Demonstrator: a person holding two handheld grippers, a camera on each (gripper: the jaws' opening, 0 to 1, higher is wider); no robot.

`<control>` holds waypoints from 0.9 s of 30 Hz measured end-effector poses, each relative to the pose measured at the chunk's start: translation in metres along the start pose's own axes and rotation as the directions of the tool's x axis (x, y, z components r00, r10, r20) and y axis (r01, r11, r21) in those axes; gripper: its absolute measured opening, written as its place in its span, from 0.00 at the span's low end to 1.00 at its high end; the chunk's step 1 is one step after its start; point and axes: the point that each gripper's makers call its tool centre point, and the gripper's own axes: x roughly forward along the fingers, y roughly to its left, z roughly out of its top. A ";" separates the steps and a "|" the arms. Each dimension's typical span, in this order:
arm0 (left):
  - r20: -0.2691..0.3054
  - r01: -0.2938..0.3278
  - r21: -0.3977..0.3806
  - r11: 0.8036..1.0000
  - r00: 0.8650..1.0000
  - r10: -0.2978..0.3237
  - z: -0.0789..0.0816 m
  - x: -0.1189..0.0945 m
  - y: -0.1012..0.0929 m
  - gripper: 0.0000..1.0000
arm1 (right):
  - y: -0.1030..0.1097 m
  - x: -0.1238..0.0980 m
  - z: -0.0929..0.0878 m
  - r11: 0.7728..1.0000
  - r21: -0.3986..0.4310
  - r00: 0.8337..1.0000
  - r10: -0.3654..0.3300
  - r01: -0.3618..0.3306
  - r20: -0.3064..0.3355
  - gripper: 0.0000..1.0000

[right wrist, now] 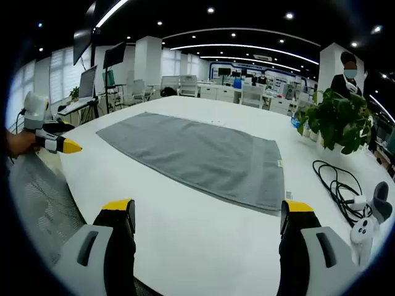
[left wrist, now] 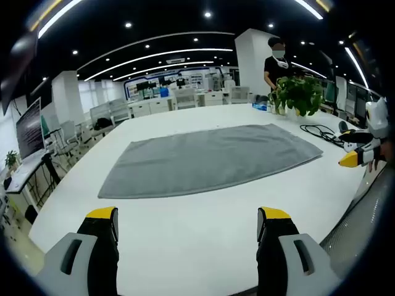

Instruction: Fold the towel on the table until its edges align and the towel forms a compact rectangular stack.

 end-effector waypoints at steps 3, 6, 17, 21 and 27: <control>-0.001 0.004 0.005 1.000 1.000 -0.004 -0.001 0.001 0.000 0.96 | 0.001 0.000 0.001 1.000 0.000 1.000 0.007 -0.007 0.008 0.99; 0.005 0.004 0.005 1.000 1.000 -0.004 0.000 0.001 0.001 0.96 | 0.000 -0.003 0.007 1.000 0.002 1.000 -0.003 0.003 0.028 0.99; 0.026 -0.012 -0.015 1.000 1.000 0.012 0.004 -0.003 0.004 0.96 | -0.003 -0.005 0.013 1.000 0.012 0.998 -0.010 0.009 0.060 0.99; 0.017 -0.027 -0.012 1.000 0.999 0.027 0.004 -0.004 0.006 0.95 | -0.004 -0.003 0.010 1.000 0.019 0.999 -0.010 0.009 0.048 0.99; 0.021 -0.024 -0.016 1.000 0.999 0.024 0.003 -0.003 0.007 0.95 | -0.001 -0.003 0.010 1.000 0.020 0.999 0.003 -0.004 0.051 0.99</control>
